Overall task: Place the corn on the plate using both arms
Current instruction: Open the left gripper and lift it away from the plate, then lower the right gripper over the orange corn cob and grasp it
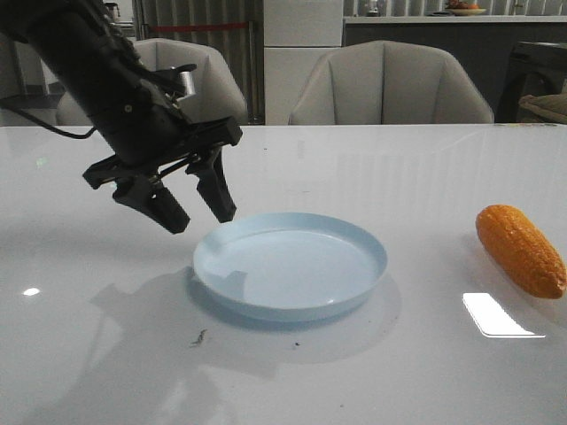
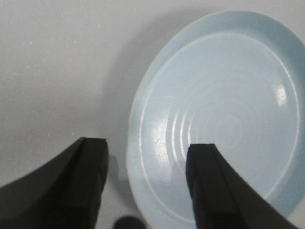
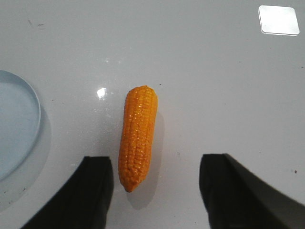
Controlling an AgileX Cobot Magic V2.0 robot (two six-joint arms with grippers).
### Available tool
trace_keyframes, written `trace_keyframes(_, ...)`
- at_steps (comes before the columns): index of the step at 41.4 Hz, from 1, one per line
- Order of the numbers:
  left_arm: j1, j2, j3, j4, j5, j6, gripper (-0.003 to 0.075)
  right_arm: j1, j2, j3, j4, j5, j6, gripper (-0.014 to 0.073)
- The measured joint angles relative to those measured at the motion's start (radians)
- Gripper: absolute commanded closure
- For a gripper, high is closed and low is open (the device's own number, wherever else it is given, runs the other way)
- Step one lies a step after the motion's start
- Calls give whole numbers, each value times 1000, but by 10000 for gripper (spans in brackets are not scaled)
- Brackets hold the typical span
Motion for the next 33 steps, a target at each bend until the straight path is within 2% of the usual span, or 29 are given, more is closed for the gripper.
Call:
trace_keyframes(8, 26, -2, -98, 20, 32, 0, 416, 0, 0, 0, 0, 4, 0, 89)
trace_keyframes(14, 73, -52, -127, 58, -10, 0, 471, 0, 0, 0, 0, 24, 0, 89)
trace_keyframes(21, 126, -205, -121, 212, -77, 0, 525, 0, 0, 0, 0, 39, 0, 89)
trace_keyframes(26, 150, -342, -57, 297, -163, 0, 563, 0, 0, 0, 0, 49, 0, 89)
trace_keyframes(33, 185, -574, 185, 326, -351, 0, 606, 0, 19, 0, 0, 96, 0, 89)
